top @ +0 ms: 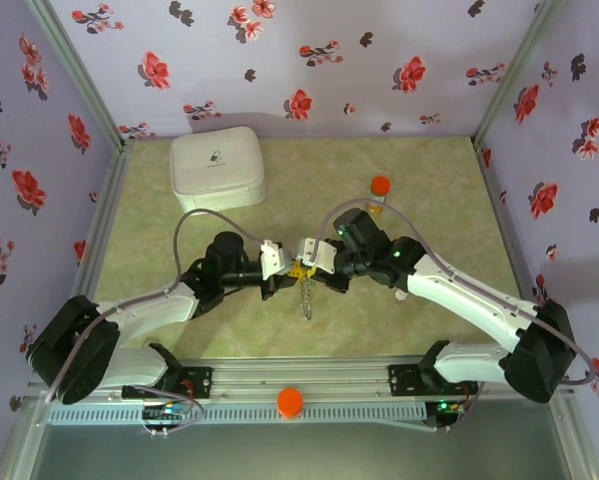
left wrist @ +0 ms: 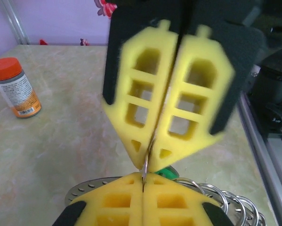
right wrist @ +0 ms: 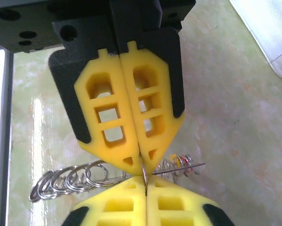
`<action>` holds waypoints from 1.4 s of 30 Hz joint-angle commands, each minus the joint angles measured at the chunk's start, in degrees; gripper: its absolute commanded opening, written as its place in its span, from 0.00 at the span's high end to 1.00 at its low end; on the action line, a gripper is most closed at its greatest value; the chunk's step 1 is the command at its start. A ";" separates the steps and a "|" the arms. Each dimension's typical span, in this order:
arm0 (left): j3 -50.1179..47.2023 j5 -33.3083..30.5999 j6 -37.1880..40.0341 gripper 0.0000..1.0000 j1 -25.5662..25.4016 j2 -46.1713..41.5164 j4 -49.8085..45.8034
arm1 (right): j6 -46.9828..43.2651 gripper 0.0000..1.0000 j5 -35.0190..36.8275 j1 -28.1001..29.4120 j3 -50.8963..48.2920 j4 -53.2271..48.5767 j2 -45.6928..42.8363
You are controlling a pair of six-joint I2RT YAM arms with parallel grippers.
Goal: Put the keys on the keyring
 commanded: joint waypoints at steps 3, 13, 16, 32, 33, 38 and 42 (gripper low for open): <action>-1.91 3.93 -7.67 1.00 0.24 1.31 15.37 | 7.20 0.61 -10.55 -3.77 -7.47 7.43 -8.63; -4.79 3.88 -12.10 1.00 0.15 4.16 26.87 | 11.33 0.73 -7.53 -4.53 -14.90 11.20 -15.00; -4.97 3.93 -12.14 1.00 0.11 4.05 26.86 | 11.16 0.76 -5.19 -4.55 -14.62 11.87 -15.07; -5.15 3.91 -8.69 1.00 -0.38 3.35 25.73 | 9.28 0.76 -2.06 -3.10 -13.55 14.78 -14.78; -5.07 3.93 -8.47 1.00 -0.35 3.21 25.57 | 8.98 0.78 -1.93 -3.06 -13.33 14.58 -14.52; -4.64 3.93 -7.52 1.00 -0.55 2.77 24.68 | 8.80 0.90 -2.68 -3.04 -12.99 14.69 -14.74; -4.45 3.93 -6.87 1.00 -0.64 2.55 23.86 | 8.75 0.78 -2.35 -3.02 -12.80 14.55 -14.31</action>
